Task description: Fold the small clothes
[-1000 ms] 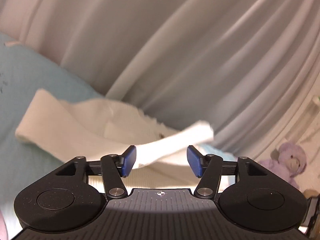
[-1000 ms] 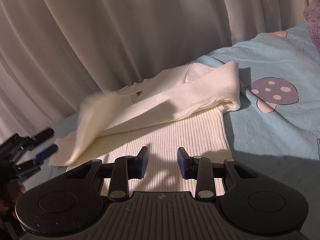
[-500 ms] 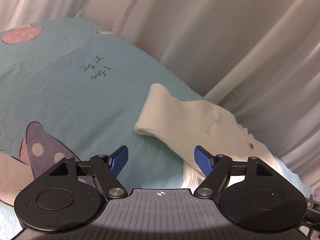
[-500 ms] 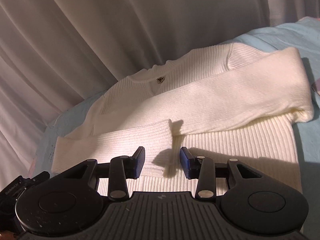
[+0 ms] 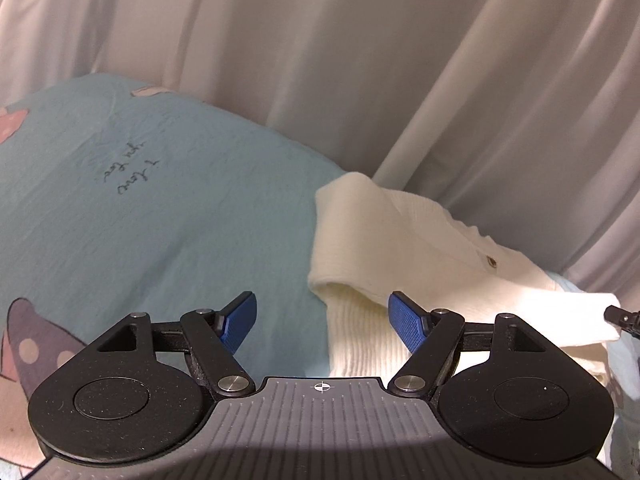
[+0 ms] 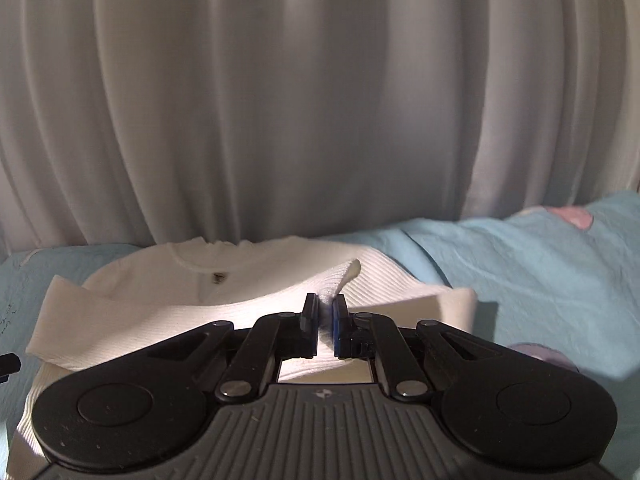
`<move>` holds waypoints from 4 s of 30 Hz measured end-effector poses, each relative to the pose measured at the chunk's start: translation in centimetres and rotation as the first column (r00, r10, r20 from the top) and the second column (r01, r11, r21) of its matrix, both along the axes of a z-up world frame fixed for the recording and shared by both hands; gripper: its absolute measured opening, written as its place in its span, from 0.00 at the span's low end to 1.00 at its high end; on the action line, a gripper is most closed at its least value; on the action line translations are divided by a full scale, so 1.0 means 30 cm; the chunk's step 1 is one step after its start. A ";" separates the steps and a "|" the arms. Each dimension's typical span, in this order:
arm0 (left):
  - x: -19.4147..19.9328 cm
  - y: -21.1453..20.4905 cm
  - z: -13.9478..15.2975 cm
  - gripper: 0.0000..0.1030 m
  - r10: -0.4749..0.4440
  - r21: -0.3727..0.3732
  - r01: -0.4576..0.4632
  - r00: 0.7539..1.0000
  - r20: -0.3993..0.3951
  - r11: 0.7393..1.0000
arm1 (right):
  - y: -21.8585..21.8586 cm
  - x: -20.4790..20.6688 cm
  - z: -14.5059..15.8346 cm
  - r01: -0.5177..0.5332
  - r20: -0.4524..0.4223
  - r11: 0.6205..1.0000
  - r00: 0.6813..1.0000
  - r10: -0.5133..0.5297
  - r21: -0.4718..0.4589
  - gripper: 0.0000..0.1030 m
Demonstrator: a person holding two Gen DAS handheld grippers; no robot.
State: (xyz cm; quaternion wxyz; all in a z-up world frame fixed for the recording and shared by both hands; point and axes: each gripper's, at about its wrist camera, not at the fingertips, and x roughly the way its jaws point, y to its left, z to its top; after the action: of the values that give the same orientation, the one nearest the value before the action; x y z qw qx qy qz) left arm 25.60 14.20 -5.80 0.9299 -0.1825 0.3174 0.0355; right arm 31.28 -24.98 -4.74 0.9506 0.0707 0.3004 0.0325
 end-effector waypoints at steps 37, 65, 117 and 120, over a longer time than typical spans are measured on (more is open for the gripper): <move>0.200 -0.186 0.030 0.71 -0.156 0.139 0.155 0.988 0.002 0.978 | 0.028 0.013 -0.120 0.013 -0.046 0.994 0.999 -0.008 0.109 0.27; 0.260 -0.232 -0.052 0.71 -0.165 0.215 0.184 0.981 -0.104 0.959 | -0.151 -0.056 -0.213 0.324 -0.271 0.691 0.944 -0.189 0.646 0.40; -0.696 0.003 -0.003 0.37 -0.303 -0.130 0.274 0.851 -0.428 0.953 | -0.168 -0.988 -0.133 -0.154 -0.407 0.911 0.857 0.316 0.382 0.09; -0.695 0.019 -0.018 0.13 -0.303 -0.176 0.249 0.846 -0.438 0.952 | -0.183 -0.983 -0.146 -0.145 -0.401 0.900 0.858 0.322 0.412 0.06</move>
State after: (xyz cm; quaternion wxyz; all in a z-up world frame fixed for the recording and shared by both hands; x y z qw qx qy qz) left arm 4.75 14.78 -6.35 0.8116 -0.1732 0.5530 -0.0744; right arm 1.79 -30.46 -9.11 0.8105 0.2149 0.5115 0.1875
